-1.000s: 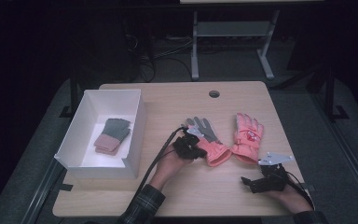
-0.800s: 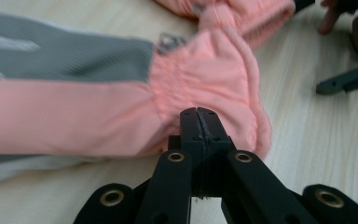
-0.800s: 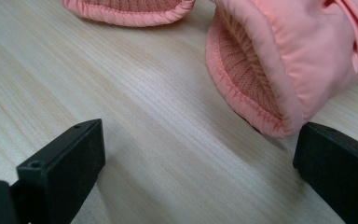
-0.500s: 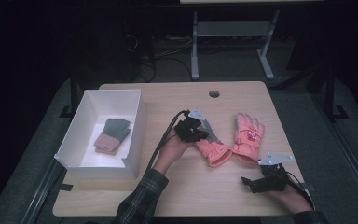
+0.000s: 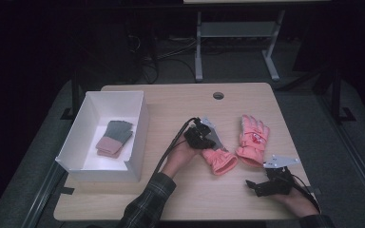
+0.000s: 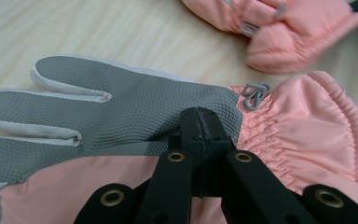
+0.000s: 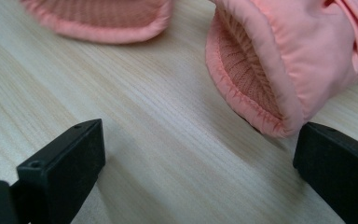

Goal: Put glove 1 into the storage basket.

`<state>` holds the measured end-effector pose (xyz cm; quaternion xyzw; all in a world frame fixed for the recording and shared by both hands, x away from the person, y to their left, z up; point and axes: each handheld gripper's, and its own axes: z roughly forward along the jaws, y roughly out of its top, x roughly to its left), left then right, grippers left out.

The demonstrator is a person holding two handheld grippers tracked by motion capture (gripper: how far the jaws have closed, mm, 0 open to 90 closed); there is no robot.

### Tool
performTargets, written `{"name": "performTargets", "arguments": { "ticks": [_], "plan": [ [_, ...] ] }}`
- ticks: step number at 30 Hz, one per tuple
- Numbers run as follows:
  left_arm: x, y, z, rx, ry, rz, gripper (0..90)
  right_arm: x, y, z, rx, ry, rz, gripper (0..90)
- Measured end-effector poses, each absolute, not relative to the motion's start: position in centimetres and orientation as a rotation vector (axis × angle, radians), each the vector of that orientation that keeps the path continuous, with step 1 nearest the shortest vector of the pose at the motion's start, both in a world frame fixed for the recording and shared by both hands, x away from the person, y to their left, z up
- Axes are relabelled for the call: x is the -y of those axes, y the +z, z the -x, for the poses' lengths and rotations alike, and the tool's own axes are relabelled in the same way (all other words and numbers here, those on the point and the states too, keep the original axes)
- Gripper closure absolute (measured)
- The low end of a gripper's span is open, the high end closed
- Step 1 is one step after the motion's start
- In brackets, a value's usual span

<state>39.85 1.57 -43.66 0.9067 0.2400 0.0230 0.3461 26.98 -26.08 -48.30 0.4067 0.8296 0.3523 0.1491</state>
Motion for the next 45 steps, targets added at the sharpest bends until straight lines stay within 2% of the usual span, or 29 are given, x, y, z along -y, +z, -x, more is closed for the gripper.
{"name": "performTargets", "arguments": {
  "ticks": [12, 20, 27, 30, 40, 45],
  "plan": [
    [-1.4, -43.9, -35.1, -0.591, 0.008, -2.321, 89.7, 26.1, -48.3, -27.0, -2.385, 1.011, -1.166, 1.7],
    [-2.4, -42.6, -35.0, -0.566, 0.013, -2.272, 89.6, 26.1, -48.3, -27.0, -2.386, 1.012, -1.165, 1.7],
    [-5.2, -41.7, -34.9, -0.542, 0.038, -2.236, 89.4, 26.1, -48.3, -27.0, -2.385, 1.013, -1.162, 1.7],
    [-6.8, -41.5, -34.3, -0.527, 0.061, -2.237, 81.7, 26.1, -48.3, -27.0, -2.385, 1.012, -1.165, 1.7],
    [-11.8, -43.2, -32.1, -0.581, 0.174, -2.221, 35.9, 26.1, -48.3, -27.0, -2.386, 1.011, -1.167, 1.7],
    [-13.0, -44.4, -31.1, -0.614, 0.213, -2.255, 21.0, 26.1, -48.3, -27.0, -2.382, 1.008, -1.169, 1.7]
  ]
}}
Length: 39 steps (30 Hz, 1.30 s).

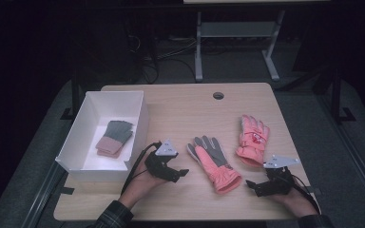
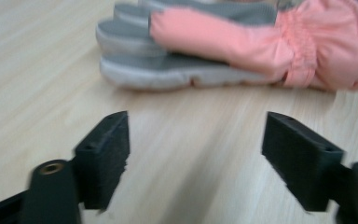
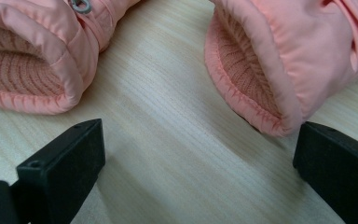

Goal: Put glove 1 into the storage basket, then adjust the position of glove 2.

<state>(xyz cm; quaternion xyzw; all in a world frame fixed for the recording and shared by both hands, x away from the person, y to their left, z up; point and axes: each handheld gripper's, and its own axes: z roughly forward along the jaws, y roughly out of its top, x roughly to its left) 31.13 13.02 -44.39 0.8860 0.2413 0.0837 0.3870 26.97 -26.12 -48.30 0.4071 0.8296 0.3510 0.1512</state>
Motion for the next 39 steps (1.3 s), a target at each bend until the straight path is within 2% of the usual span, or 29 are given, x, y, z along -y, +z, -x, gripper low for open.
{"name": "performTargets", "arguments": {
  "ticks": [4, 11, 14, 21, 23, 27, 30, 31, 39],
  "plan": [
    [-13.6, -45.6, -30.2, -0.649, 0.209, -2.272, 16.8, 26.1, -48.3, -27.0, -2.381, 1.006, -1.168, 1.7],
    [-13.4, -47.1, -29.2, -0.611, 0.213, -2.348, 13.4, 26.2, -48.0, -26.9, -2.387, 0.961, -1.188, 1.7],
    [-13.5, -47.3, -29.1, -0.580, 0.224, -2.332, 12.9, 26.4, -47.4, -26.7, -2.374, 0.929, -1.173, 5.4],
    [-13.9, -47.8, -29.2, -0.541, 0.214, -2.273, 12.8, 27.5, -45.3, -26.5, -2.339, 1.024, -1.231, 24.2],
    [-14.0, -47.8, -29.2, -0.537, 0.215, -2.281, 12.9, 27.7, -44.6, -26.5, -2.325, 1.062, -1.235, 36.0],
    [-14.0, -47.8, -29.2, -0.530, 0.221, -2.283, 12.8, 27.8, -43.3, -27.2, -2.305, 1.118, -1.245, 69.5],
    [-14.0, -47.8, -29.3, -0.531, 0.222, -2.282, 12.8, 27.6, -42.6, -28.2, -2.292, 1.143, -1.252, 86.6],
    [-14.0, -47.8, -29.3, -0.535, 0.224, -2.282, 12.9, 27.5, -42.5, -28.6, -2.286, 1.154, -1.261, 90.0],
    [-14.0, -47.7, -29.3, -0.540, 0.224, -2.284, 12.9, 26.0, -41.8, -32.4, -2.299, 1.154, -1.262, 90.0]
  ]
}}
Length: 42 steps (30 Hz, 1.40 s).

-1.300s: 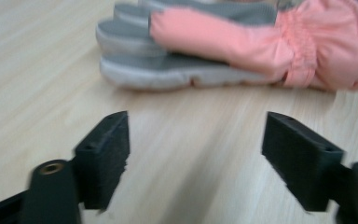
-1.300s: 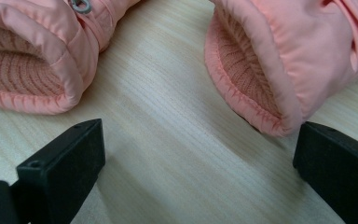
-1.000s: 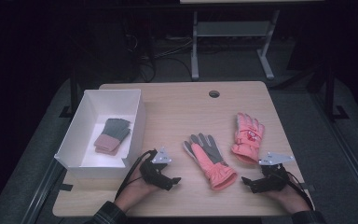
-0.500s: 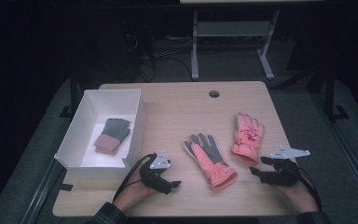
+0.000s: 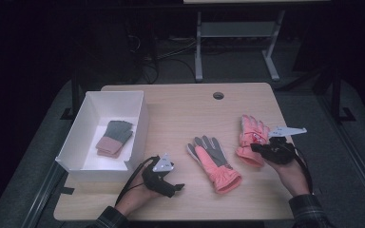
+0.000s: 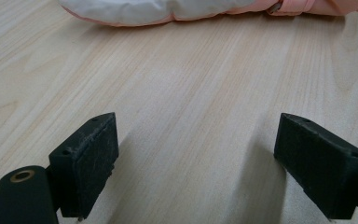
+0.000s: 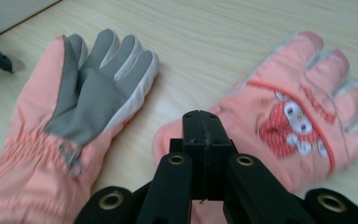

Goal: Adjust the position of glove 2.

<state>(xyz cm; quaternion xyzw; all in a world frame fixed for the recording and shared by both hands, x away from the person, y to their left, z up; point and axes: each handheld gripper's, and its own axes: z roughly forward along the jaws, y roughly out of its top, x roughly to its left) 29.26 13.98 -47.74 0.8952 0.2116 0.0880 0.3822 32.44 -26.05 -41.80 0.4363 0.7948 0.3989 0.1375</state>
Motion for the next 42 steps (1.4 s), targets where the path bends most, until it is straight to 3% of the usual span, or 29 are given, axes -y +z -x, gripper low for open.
{"name": "performTargets", "arguments": {
  "ticks": [9, 15, 42],
  "plan": [
    [-13.9, -47.7, -29.3, -0.546, 0.219, -2.281, 12.8, 23.4, -42.5, -36.2, -2.348, 1.157, -1.292, 90.0],
    [-13.9, -47.7, -29.3, -0.545, 0.218, -2.284, 12.8, 23.0, -43.5, -36.7, -2.402, 1.094, -1.304, 90.0],
    [-13.9, -47.8, -29.3, -0.544, 0.223, -2.275, 12.9, 30.9, -43.8, -30.4, -2.355, 1.085, -1.392, 90.0]
  ]
}}
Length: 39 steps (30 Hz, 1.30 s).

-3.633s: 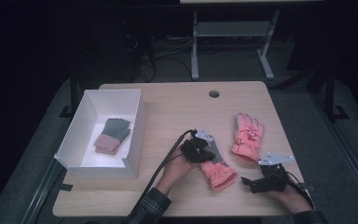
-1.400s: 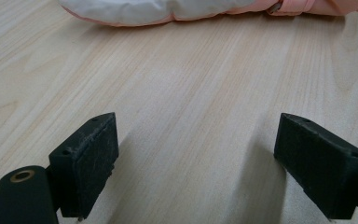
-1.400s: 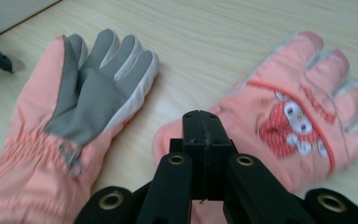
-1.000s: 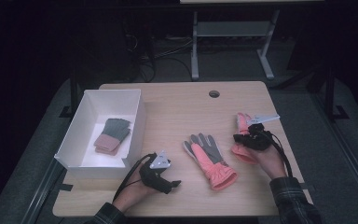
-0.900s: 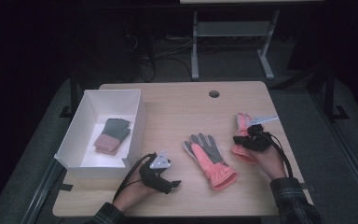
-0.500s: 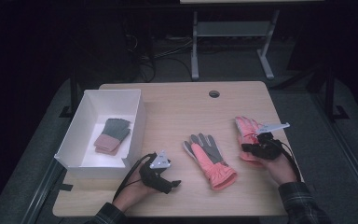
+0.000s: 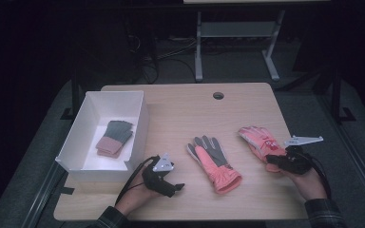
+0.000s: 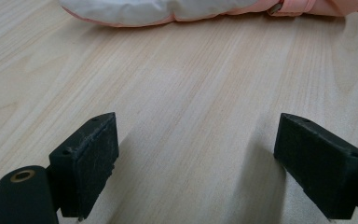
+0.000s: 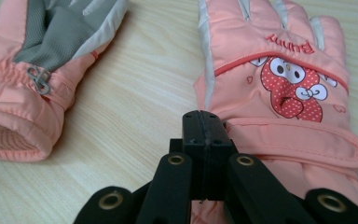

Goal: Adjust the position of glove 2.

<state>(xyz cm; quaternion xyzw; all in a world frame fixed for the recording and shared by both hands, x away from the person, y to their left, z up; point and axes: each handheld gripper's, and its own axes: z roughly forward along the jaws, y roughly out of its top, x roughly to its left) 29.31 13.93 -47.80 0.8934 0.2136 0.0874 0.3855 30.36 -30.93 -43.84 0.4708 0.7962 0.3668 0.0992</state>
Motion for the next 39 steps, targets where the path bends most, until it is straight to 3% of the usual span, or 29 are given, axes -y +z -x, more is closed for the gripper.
{"name": "performTargets", "arguments": {
  "ticks": [8, 12, 18, 26, 33, 39],
  "plan": [
    [-13.9, -47.8, -29.3, -0.545, 0.222, -2.274, 12.9, 31.2, -42.0, -30.7, -2.280, 1.123, -1.400, 75.7],
    [-13.9, -47.8, -29.3, -0.545, 0.222, -2.274, 12.9, 31.5, -41.9, -31.7, -2.253, 1.072, -1.415, 63.1],
    [-13.9, -47.8, -29.3, -0.548, 0.221, -2.274, 12.9, 32.1, -42.5, -33.7, -2.235, 1.024, -1.476, 54.4],
    [-13.9, -47.8, -29.3, -0.547, 0.220, -2.275, 12.9, 31.8, -43.8, -35.9, -2.324, 0.911, -1.510, 49.9],
    [-13.9, -47.8, -29.3, -0.547, 0.220, -2.278, 12.9, 31.1, -44.8, -36.5, -2.374, 0.832, -1.511, 60.5],
    [-13.9, -47.7, -29.3, -0.547, 0.218, -2.283, 12.9, 31.1, -44.9, -36.6, -2.410, 0.841, -1.481, 83.1]
  ]
}}
